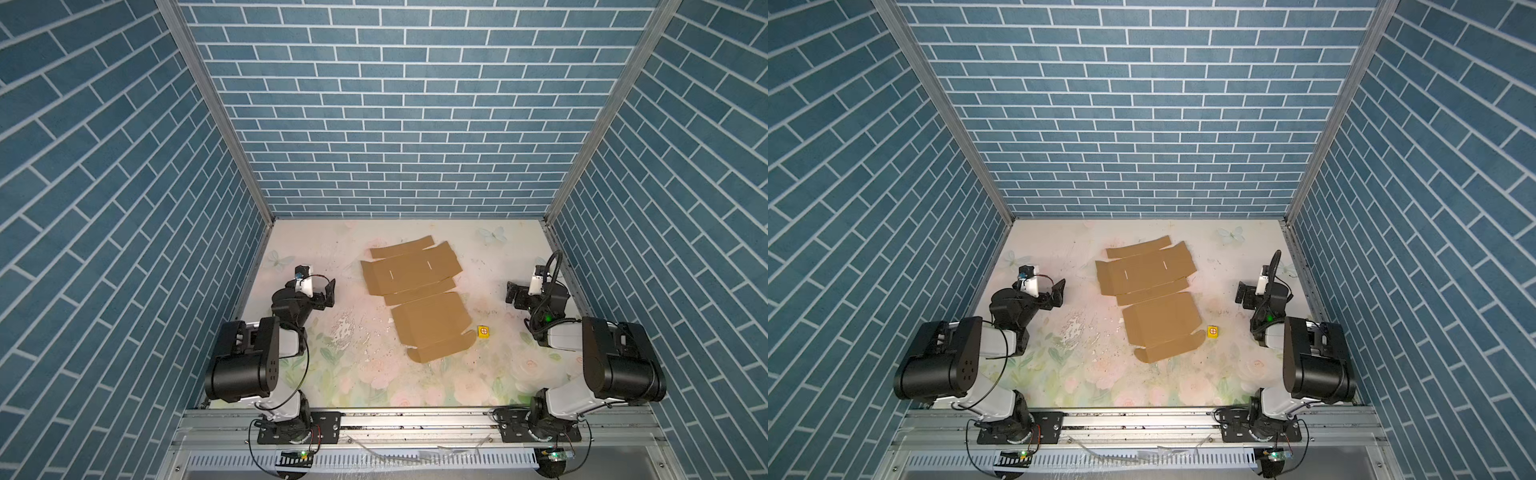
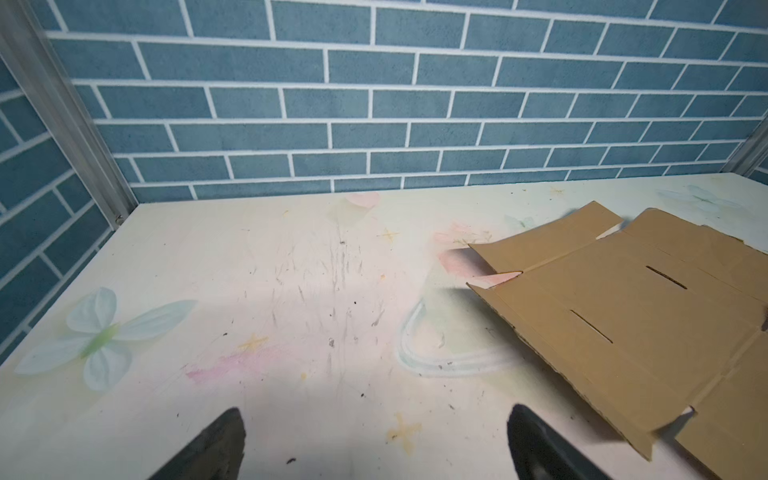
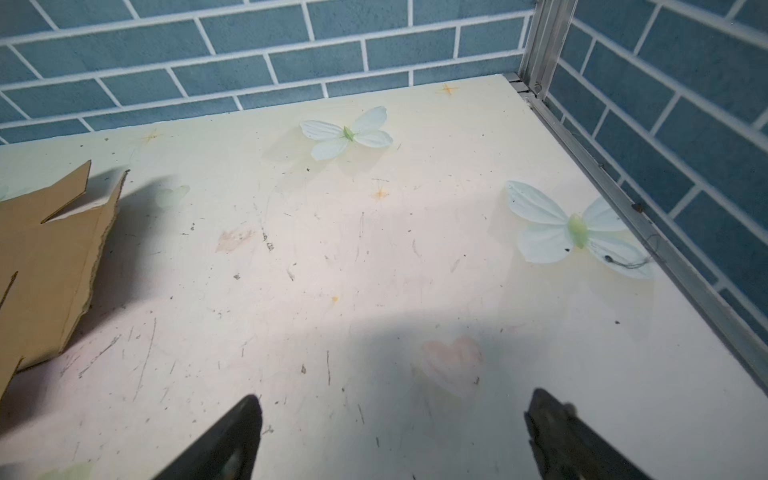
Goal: Fold the paper box
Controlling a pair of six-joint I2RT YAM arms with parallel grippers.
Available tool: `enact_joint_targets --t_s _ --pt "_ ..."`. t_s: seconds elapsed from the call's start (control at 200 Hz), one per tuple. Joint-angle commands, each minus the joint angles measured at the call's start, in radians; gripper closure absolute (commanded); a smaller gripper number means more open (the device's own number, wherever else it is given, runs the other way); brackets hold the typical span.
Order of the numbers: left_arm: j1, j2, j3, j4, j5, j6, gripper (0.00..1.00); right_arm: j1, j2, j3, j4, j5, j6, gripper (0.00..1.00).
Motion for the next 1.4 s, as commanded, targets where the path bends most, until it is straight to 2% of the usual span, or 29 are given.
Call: enact_joint_targets --t_s 0.0,0.115,0.335,0.465,0.54,0.62,0.68,0.915,0.995,1.08,1.185,1.32,1.395 --pt "-0.004 -0.007 -0.052 0.051 -0.029 0.005 0.0 0.004 -0.008 0.018 0.015 0.011 -0.033 0.01" --pt "0.0 -0.001 -0.072 0.097 -0.048 -0.006 0.0 0.004 -0.008 0.018 0.015 0.011 -0.032 0.01" --pt "-0.011 -0.005 0.0 -0.046 -0.056 0.004 0.0 0.004 -0.008 0.019 0.015 0.011 -0.033 0.01" --pt "-0.02 -0.009 0.013 -0.074 -0.034 0.026 0.0 0.007 -0.009 0.018 0.015 0.023 -0.035 0.01" --pt "-0.038 -0.012 0.025 -0.103 -0.073 0.034 0.0 0.021 0.002 0.005 0.046 0.084 -0.034 0.01" --pt "-0.075 -0.018 0.042 -0.148 -0.207 0.032 0.0 0.03 0.004 0.005 0.048 0.111 -0.035 0.01" --pt "-0.095 -0.021 0.049 -0.167 -0.261 0.04 0.0 0.032 0.002 0.005 0.046 0.112 -0.036 0.01" --pt "-0.101 -0.032 0.056 -0.192 -0.269 0.043 0.0 0.033 0.0 0.002 0.052 0.128 -0.034 0.01" --pt "-0.101 -0.092 0.146 -0.392 -0.289 0.039 0.01 0.037 -0.052 0.034 -0.035 0.214 -0.004 0.01" --pt "-0.101 -0.107 0.341 -0.737 -0.297 0.038 0.0 0.041 -0.119 0.12 -0.262 0.232 0.006 0.01" --pt "-0.108 -0.117 0.526 -0.953 -0.275 0.021 0.01 0.059 -0.166 0.216 -0.471 0.246 0.059 0.01" --pt "-0.214 -0.138 0.807 -1.291 -0.359 0.049 0.0 0.093 -0.204 0.36 -0.701 0.207 0.14 0.02" --pt "-0.256 -0.139 0.899 -1.43 -0.382 -0.01 0.01 0.123 -0.193 0.442 -0.819 0.18 0.17 0.04"
